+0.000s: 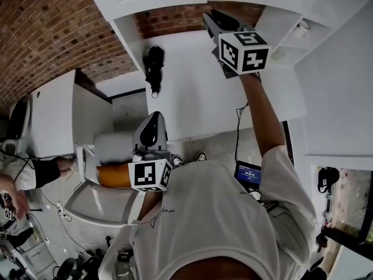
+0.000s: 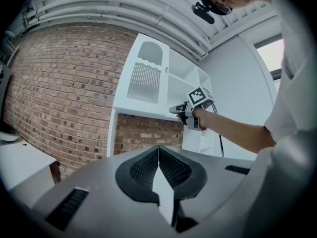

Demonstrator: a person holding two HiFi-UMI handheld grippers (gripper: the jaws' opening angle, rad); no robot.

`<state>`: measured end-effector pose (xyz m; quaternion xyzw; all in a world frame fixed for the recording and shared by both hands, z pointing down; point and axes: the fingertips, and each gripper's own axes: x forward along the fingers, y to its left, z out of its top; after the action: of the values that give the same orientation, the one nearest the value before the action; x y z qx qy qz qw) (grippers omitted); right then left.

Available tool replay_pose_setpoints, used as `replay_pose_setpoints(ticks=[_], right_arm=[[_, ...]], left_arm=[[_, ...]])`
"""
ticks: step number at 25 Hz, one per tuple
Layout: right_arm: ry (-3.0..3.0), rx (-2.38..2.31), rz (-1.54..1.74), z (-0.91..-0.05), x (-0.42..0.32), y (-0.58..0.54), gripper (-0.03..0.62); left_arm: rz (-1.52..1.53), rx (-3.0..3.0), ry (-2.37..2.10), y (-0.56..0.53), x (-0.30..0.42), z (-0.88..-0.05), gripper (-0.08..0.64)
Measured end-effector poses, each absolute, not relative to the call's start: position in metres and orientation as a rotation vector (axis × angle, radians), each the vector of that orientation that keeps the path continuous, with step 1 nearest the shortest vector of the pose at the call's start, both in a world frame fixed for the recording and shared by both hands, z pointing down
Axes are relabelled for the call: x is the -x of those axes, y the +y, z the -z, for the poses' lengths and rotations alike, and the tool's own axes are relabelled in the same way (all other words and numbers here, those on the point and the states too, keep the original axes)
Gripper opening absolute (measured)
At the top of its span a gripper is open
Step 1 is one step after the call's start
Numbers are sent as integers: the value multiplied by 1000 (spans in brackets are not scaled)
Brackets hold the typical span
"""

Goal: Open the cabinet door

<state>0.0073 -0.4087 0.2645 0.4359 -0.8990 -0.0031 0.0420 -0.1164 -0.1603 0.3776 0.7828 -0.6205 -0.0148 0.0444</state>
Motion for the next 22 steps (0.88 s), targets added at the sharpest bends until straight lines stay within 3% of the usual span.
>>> replay_pose_setpoints(ticks=[22], right_arm=[[-2833,-1254,-22,-257,12,-482,199]], left_arm=[[2,-2297,-1992,-171,139,-384,15]])
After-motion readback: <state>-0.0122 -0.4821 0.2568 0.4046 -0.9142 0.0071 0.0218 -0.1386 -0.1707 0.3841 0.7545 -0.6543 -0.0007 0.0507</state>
